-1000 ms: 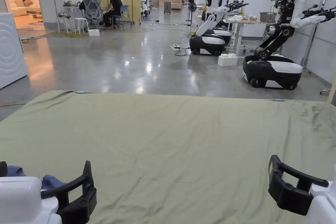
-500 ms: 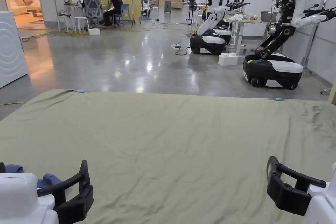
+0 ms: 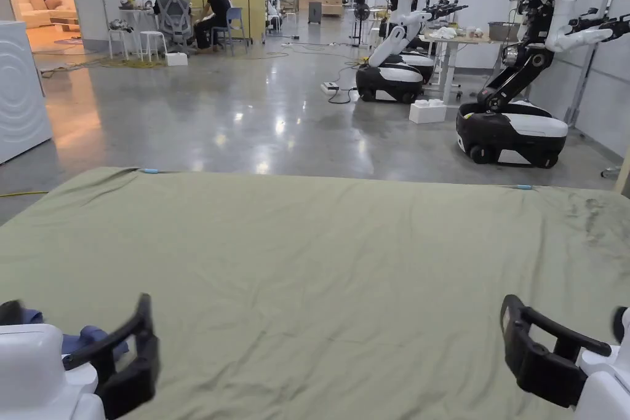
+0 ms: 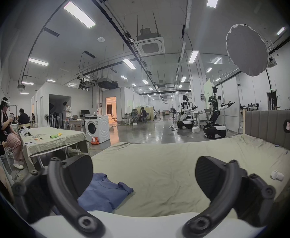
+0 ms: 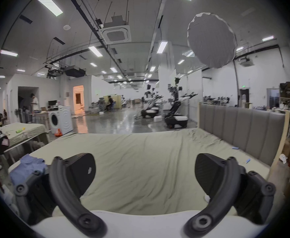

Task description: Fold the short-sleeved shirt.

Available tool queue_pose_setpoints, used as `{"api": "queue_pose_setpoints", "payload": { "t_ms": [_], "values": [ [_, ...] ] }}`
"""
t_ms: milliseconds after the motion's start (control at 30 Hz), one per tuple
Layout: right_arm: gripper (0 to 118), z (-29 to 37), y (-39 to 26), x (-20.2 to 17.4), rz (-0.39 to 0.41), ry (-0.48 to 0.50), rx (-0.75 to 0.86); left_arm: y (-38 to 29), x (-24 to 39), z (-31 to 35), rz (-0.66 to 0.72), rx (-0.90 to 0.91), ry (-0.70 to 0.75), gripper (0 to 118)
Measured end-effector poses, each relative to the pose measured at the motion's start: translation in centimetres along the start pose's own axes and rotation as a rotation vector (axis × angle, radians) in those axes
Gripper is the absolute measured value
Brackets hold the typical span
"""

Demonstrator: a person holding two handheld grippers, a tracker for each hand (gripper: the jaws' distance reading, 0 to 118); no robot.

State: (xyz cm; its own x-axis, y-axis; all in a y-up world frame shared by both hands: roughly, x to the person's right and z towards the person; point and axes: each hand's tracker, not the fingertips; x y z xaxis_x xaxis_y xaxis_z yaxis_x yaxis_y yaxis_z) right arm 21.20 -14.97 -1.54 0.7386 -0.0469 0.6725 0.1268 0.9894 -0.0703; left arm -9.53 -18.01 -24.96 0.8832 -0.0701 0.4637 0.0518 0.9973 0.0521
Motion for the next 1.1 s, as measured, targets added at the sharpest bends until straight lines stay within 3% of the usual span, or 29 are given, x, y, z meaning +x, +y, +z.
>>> {"api": "queue_pose_setpoints", "payload": {
  "t_ms": [33, 100, 133, 367, 467, 533, 700, 800, 900, 1000, 1100],
  "values": [
    [3, 0.1, -0.1, 0.0, 0.018, -0.026, 0.025, 0.0, -0.2, 0.1, 0.005, 0.009, -0.011, 0],
    [3, 0.3, -0.6, -0.9, 0.092, -0.181, 0.084, 0.0, -0.1, -0.2, 0.003, 0.018, 0.091, 0],
    [3, 0.5, -0.8, -0.7, 0.086, -0.113, 0.058, 0.0, -0.5, 0.0, 0.002, 0.006, 0.033, 0],
    [2, -0.7, -0.5, -1.2, 0.051, -0.07, 0.046, 0.2, -2.4, 0.5, -0.033, -0.035, 0.012, 0],
    [2, -2.1, -0.6, -3.7, 0.107, -0.025, 0.039, 0.1, -4.2, 1.4, -0.013, -0.025, 0.048, 0],
    [2, -2.8, -0.1, -6.9, 0.092, 0.085, 0.048, 0.5, -6.4, 2.3, 0.015, -0.032, 0.079, 0],
    [2, -5.0, 0.2, -18.9, 0.117, 0.441, 0.068, 1.0, -13.3, 7.8, -0.095, -0.042, 0.36, 0],
    [2, -4.3, -0.1, -25.8, 0.122, 0.652, 0.066, 1.3, -17.2, 11.6, -0.088, -0.081, 0.519, 0],
    [2, -3.4, -0.4, -29.9, 0.101, 0.776, 0.058, 1.5, -20.1, 14.3, -0.067, -0.112, 0.64, 0],
    [2, -2.5, -0.6, -31.7, 0.096, 0.823, 0.042, 1.6, -21.5, 15.0, -0.089, -0.157, 0.672, 0],
    [2, -1.9, -0.9, -31.9, 0.091, 0.846, 0.025, 2.2, -22.3, 13.4, -0.082, -0.22, 0.564, 0]
  ]
}}
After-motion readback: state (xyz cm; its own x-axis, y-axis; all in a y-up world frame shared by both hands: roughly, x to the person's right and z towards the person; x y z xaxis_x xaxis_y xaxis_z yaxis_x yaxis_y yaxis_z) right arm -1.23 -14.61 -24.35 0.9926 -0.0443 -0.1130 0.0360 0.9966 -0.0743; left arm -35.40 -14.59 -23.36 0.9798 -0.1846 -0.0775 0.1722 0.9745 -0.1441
